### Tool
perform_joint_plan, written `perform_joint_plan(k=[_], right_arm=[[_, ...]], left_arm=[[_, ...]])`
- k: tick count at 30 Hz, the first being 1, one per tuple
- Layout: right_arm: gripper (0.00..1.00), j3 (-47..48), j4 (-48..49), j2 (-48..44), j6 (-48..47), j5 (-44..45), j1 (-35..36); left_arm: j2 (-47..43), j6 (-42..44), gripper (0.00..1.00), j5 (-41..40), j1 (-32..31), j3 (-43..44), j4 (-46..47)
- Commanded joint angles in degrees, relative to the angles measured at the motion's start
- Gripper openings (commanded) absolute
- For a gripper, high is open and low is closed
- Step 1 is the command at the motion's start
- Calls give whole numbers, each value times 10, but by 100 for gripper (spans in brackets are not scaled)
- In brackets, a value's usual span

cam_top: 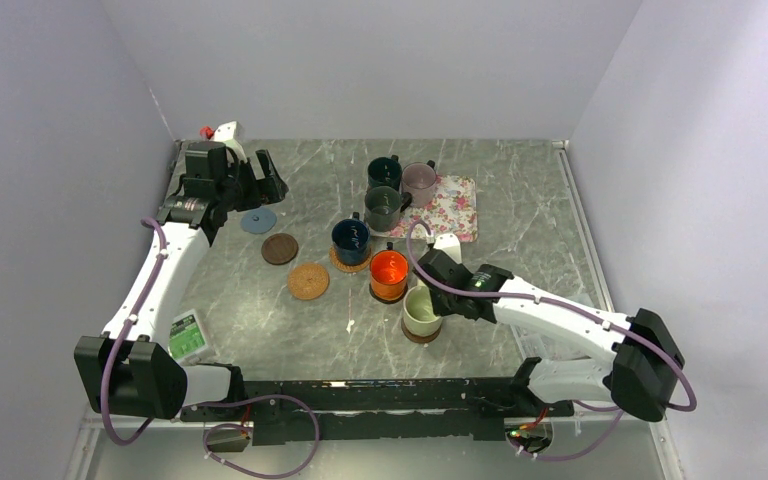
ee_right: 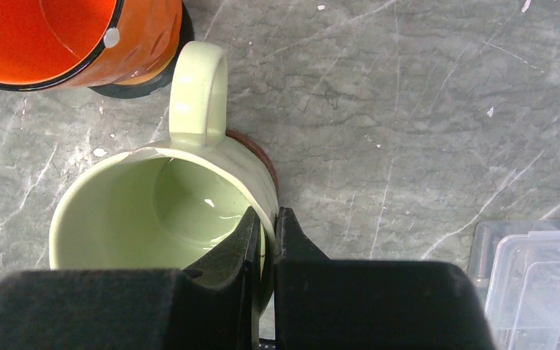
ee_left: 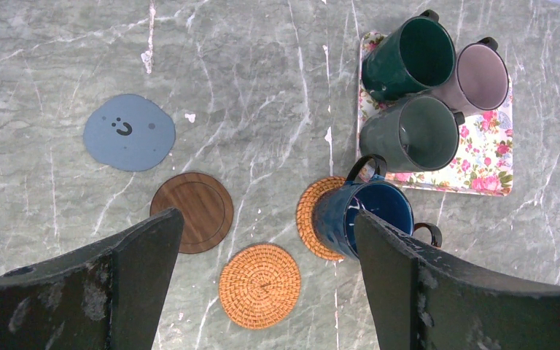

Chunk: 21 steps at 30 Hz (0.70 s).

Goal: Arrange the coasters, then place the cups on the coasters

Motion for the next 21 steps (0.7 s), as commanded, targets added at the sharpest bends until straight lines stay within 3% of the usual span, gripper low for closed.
perform_joint_plan(k=[1,21], right_arm=[[0,20,40,-4,1,-2,3],[0,8,30,0,11,3,4]], left_arm=[[-14,0,94,3,-3,-1,21],[-13,0,94,3,-4,-1,21]])
